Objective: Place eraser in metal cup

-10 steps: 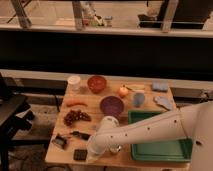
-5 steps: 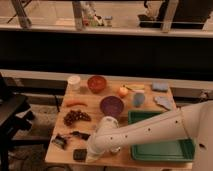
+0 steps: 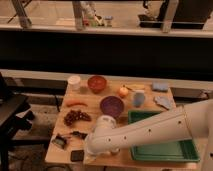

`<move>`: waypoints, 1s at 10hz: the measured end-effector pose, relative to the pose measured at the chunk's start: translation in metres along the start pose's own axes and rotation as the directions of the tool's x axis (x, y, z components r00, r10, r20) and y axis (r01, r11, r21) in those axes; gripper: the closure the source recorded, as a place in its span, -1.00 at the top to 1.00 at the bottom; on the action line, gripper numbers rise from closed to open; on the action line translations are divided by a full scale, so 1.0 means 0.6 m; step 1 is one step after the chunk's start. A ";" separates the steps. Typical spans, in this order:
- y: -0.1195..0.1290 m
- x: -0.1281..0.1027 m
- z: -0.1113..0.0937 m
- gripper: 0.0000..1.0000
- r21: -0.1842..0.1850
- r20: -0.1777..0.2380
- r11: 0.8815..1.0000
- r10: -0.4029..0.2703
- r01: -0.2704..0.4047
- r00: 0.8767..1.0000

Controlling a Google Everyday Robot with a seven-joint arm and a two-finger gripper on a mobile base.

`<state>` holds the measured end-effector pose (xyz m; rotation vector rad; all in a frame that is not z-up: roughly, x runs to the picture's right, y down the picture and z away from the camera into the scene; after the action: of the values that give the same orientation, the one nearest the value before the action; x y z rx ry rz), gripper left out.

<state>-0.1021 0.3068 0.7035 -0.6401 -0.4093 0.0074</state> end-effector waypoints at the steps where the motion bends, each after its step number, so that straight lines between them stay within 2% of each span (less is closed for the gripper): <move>1: 0.001 -0.003 -0.006 -0.92 0.006 -0.002 1.000 -0.003 0.003 1.000; 4: -0.002 -0.005 -0.029 -0.92 0.034 -0.008 0.999 -0.001 0.001 1.000; 8: -0.009 0.012 -0.078 -0.92 0.068 -0.008 0.998 0.019 -0.018 1.000; 10: -0.010 0.016 -0.090 -0.92 0.077 -0.010 0.997 0.024 -0.023 1.000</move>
<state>-0.0738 0.2720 0.6714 -0.5690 -0.3895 0.0415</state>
